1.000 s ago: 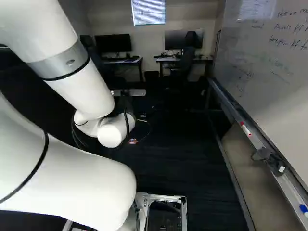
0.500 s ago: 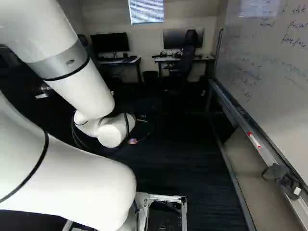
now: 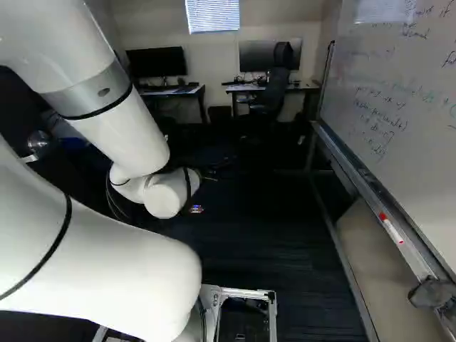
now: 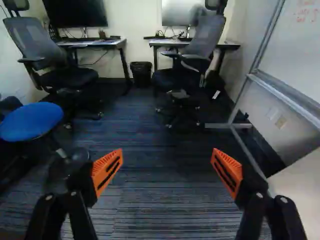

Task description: Open the door and move inside

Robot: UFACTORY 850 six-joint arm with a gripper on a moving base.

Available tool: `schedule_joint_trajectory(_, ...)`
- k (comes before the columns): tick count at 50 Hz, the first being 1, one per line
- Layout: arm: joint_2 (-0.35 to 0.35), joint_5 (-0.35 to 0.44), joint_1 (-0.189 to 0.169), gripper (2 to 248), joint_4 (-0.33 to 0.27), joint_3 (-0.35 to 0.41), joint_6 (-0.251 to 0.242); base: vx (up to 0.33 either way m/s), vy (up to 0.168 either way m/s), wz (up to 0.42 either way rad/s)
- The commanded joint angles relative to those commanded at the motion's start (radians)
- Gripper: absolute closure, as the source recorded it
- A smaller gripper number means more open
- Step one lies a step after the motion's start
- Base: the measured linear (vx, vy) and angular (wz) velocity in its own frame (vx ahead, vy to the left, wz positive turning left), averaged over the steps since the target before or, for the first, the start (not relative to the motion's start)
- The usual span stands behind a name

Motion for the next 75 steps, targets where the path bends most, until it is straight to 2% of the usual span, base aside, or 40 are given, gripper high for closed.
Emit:
schedule_joint_trajectory(56, 0.0, 0.0, 0.0, 3, 0.0, 0.0, 0.0, 0.219, -0.022, -0.009)
schedule_joint_trajectory(75, 0.0, 0.0, 0.0, 3, 0.0, 0.0, 0.0, 0.03, 0.0, 0.002)
